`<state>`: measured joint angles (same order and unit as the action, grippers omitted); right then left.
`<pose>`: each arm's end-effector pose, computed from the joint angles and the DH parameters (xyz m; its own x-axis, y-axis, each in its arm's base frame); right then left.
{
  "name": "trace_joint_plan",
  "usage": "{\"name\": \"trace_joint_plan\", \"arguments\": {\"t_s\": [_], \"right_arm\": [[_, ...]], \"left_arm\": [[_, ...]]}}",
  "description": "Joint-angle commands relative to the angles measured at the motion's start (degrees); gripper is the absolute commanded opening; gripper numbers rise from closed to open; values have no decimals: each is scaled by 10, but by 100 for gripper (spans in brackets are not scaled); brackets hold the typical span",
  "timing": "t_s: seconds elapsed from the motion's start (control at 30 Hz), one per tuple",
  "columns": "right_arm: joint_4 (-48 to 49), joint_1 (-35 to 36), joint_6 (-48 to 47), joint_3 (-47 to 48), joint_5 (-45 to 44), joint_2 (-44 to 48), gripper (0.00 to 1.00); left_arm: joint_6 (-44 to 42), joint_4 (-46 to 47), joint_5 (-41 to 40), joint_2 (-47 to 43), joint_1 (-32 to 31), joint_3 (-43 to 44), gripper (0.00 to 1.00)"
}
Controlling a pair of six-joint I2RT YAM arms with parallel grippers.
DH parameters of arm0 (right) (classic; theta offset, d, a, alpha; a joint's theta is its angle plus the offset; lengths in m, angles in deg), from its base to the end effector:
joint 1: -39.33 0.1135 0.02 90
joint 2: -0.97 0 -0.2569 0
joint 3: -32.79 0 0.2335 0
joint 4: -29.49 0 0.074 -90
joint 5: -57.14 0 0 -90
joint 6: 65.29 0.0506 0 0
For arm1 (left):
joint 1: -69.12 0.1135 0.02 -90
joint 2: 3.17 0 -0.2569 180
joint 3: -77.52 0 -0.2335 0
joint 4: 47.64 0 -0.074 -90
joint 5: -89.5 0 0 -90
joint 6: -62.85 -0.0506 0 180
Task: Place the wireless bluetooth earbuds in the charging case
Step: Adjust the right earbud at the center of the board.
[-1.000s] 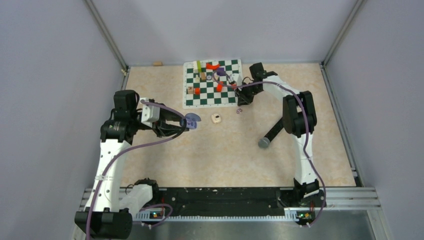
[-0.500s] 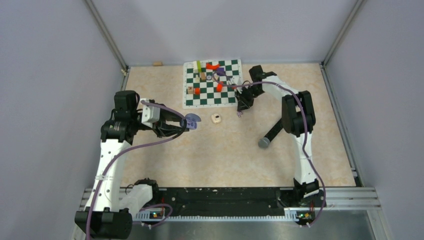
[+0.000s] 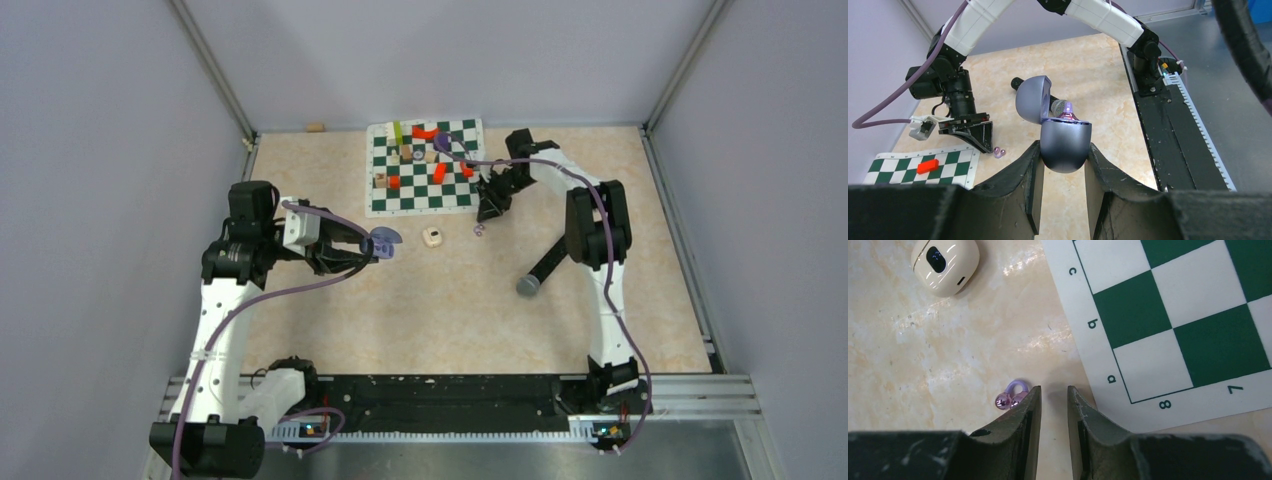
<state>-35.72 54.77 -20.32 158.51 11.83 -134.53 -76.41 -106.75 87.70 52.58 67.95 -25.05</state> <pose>0.4357 0.1573 0.1477 -0.3999 -0.6322 -0.6636 -0.9165 0.2681 0.2968 0.1514 -0.0537 0.3662 0.2052 0.0196 -0.9785 0.9787 0.0005 0.2052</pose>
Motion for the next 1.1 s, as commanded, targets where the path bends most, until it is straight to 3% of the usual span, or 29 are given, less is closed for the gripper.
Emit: {"name": "trace_joint_plan", "arguments": {"t_s": [0.0, 1.07], "right_arm": [[-29, -6, -1, 25, 26, -2, 25], [-76, -8, -54, -143, 37, 93, 20]], "left_arm": [[-7, 1, 79, -8, 4, 0, 0], [-4, 1, 79, -11, 1, 3, 0]]}}
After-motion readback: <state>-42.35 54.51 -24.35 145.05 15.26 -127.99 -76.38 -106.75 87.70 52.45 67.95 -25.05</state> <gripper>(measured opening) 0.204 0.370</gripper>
